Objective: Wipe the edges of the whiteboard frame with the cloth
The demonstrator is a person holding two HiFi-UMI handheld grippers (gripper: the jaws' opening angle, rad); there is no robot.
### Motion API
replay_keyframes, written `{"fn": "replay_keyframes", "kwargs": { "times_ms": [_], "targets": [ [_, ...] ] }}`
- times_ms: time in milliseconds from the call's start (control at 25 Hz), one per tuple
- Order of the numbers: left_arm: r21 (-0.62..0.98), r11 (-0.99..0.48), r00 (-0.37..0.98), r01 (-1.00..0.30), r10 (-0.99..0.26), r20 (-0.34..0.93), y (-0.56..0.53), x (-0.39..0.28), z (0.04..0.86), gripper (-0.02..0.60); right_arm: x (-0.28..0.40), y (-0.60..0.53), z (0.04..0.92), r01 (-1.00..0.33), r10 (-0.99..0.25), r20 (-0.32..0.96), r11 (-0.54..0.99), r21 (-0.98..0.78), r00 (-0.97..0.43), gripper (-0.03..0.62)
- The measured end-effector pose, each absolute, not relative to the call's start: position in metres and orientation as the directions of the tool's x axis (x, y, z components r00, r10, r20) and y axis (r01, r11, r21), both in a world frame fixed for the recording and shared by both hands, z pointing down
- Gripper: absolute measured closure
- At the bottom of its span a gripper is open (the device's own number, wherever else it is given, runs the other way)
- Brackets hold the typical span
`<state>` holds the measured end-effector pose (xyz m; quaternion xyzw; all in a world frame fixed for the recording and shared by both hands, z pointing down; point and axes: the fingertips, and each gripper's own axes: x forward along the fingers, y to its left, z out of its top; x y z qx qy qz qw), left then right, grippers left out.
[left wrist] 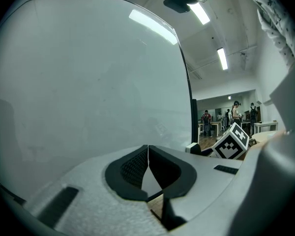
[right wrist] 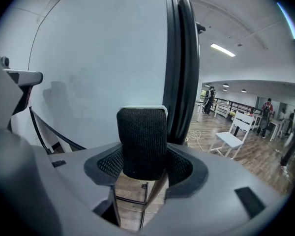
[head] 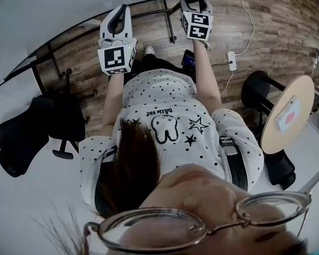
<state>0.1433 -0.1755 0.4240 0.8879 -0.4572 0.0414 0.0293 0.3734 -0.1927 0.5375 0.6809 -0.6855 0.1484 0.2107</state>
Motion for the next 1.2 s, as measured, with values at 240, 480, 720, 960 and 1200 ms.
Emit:
{"fn": "replay_keyframes", "kwargs": {
  "times_ms": [240, 480, 720, 960, 1200],
  "targets": [
    [0.010, -0.584, 0.582, -0.812, -0.808, 0.094, -0.173, 0.141, 0.423, 0.561, 0.372, -0.195, 0.541, -0.996, -0.873, 0.487, 0.048, 0.081, -0.002, 0.355],
    [0.015, -0.569, 0.568, -0.822, -0.817, 0.095, -0.170, 0.133, 0.425, 0.561, 0.371, -0.200, 0.541, -0.993, -0.864, 0.500, 0.102, 0.060, -0.059, 0.353],
    [0.015, -0.573, 0.572, -0.819, -0.815, 0.094, -0.163, 0.134, 0.425, 0.561, 0.373, -0.195, 0.530, -0.988, -0.873, 0.474, 0.152, 0.033, -0.119, 0.353],
    [0.009, -0.581, 0.580, -0.814, -0.811, 0.075, -0.159, 0.137, 0.420, 0.561, 0.375, -0.188, 0.506, -0.986, -0.904, 0.415, 0.143, 0.083, -0.097, 0.353],
    [0.005, -0.591, 0.590, -0.807, -0.805, 0.061, -0.150, 0.138, 0.414, 0.561, 0.361, -0.171, 0.458, -0.902, -0.937, 0.341, 0.215, 0.374, -0.083, 0.355]
  ]
}}
